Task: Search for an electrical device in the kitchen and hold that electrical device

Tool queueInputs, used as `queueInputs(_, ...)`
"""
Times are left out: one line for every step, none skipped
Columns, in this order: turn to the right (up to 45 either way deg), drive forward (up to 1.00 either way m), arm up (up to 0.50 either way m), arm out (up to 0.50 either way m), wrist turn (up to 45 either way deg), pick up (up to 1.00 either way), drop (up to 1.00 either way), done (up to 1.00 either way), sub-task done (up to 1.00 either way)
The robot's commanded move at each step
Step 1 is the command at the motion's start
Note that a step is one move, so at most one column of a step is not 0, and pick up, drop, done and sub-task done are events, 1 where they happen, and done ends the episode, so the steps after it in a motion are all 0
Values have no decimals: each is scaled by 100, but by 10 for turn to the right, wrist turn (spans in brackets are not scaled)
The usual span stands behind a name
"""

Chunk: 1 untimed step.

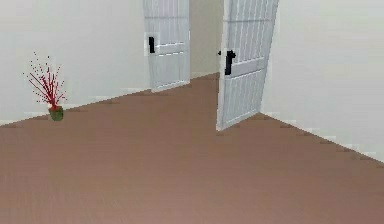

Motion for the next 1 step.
queueInputs(-60,0,0,0,0,0,0,0,0)
